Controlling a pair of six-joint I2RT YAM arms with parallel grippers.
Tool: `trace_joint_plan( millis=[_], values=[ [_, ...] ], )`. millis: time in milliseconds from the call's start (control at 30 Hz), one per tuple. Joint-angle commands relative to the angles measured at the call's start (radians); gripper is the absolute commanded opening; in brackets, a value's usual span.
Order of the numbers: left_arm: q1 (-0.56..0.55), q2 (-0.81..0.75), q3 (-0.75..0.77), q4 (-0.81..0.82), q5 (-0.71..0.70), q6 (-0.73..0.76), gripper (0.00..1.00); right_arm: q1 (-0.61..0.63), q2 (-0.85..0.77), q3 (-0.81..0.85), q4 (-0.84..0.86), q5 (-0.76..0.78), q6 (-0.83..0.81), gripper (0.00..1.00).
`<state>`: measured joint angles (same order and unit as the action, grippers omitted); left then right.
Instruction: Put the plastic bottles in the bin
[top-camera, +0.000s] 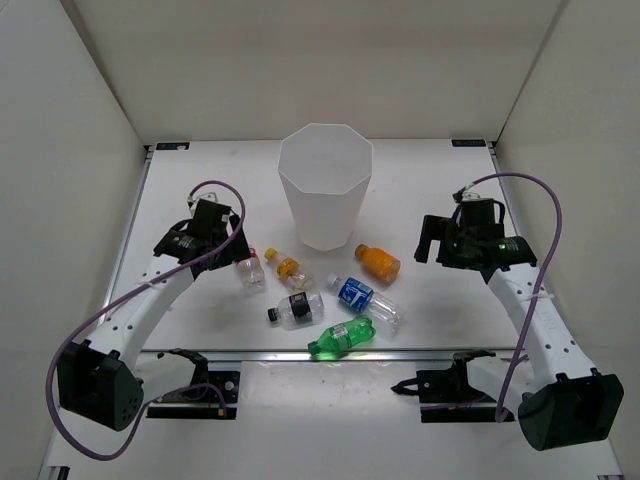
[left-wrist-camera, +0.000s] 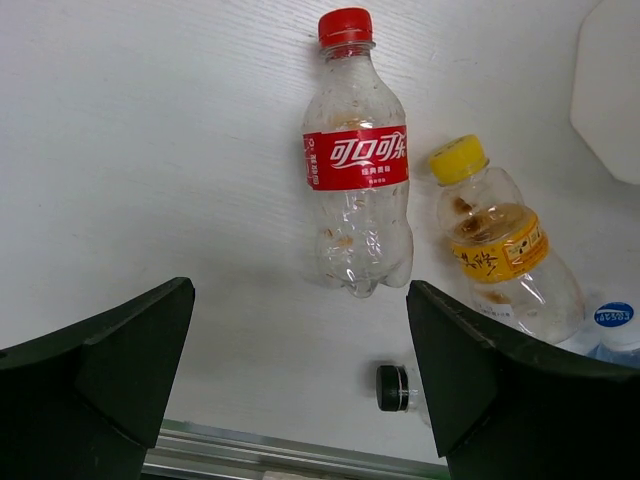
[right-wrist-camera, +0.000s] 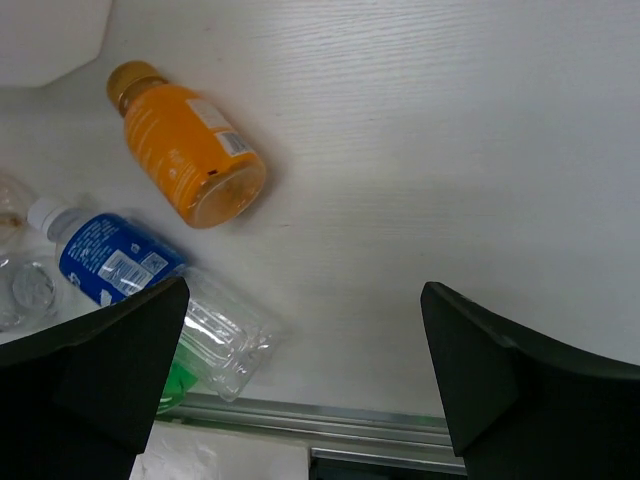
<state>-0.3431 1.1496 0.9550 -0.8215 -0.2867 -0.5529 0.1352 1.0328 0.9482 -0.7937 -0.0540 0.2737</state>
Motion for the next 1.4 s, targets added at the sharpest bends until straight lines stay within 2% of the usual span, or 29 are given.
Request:
trace_joint_plan(
  millis=[0, 133, 333, 467, 600, 700, 833, 967, 1067, 1100, 1167, 1267, 1367],
  values=[
    [0.01, -0.045, -0.024, 0.028, 0.03, -0.01, 0.98, 0.053, -0.025, 0.032, -0.013, 0.045, 0.007, 0.99],
    [0.001, -0.038, -0.035, 0.047, 0.02, -0.024, 0.99, 0.05, -0.059, 0.0, 0.055, -0.06, -0.056, 1.0],
    [0.003, 0.035, -0.042, 0.081, 0.049, -0.071, 0.99, 0.053, -0.041, -0.066, 0.104, 0.003, -0.108, 0.99],
    [-0.01, 0.107, -0.042, 0.128, 0.064, -0.074, 0.99, 0.038, -0.042, -0.129, 0.119, 0.105, -0.119, 0.99],
    [-0.034, 0.176, -0.025, 0.146, 0.035, -0.105, 0.99, 0.007, -0.072, -0.172, 0.122, 0.065, -0.128, 0.99],
    [-0.016, 0.199, -0.064, 0.234, 0.07, -0.117, 0.99, 0.01, -0.091, -0.19, 0.13, 0.078, -0.113, 1.0],
    [0.019, 0.246, -0.101, 0.329, 0.046, -0.131, 0.99, 0.018, -0.103, -0.223, 0.165, 0.094, -0.084, 0.99],
    [0.042, 0.324, -0.084, 0.344, 0.054, -0.117, 0.96, -0.008, -0.096, -0.218, 0.186, 0.062, -0.05, 0.99],
    [0.044, 0.352, -0.079, 0.346, 0.067, -0.122, 0.74, -0.013, -0.067, -0.206, 0.201, 0.043, -0.045, 1.0],
    [0.055, 0.339, -0.079, 0.338, 0.067, -0.117, 0.61, -0.011, -0.054, -0.197, 0.205, 0.043, -0.044, 0.99],
    [0.071, 0.305, -0.085, 0.325, 0.073, -0.104, 0.45, 0.009, -0.027, -0.183, 0.202, 0.054, -0.044, 0.99],
    [0.084, 0.202, -0.067, 0.298, 0.035, -0.094, 0.37, 0.017, 0.003, -0.173, 0.221, 0.048, -0.056, 0.99],
    [0.095, 0.101, 0.017, 0.257, 0.027, -0.042, 0.37, 0.026, 0.013, -0.18, 0.266, -0.001, -0.112, 0.99]
  ],
)
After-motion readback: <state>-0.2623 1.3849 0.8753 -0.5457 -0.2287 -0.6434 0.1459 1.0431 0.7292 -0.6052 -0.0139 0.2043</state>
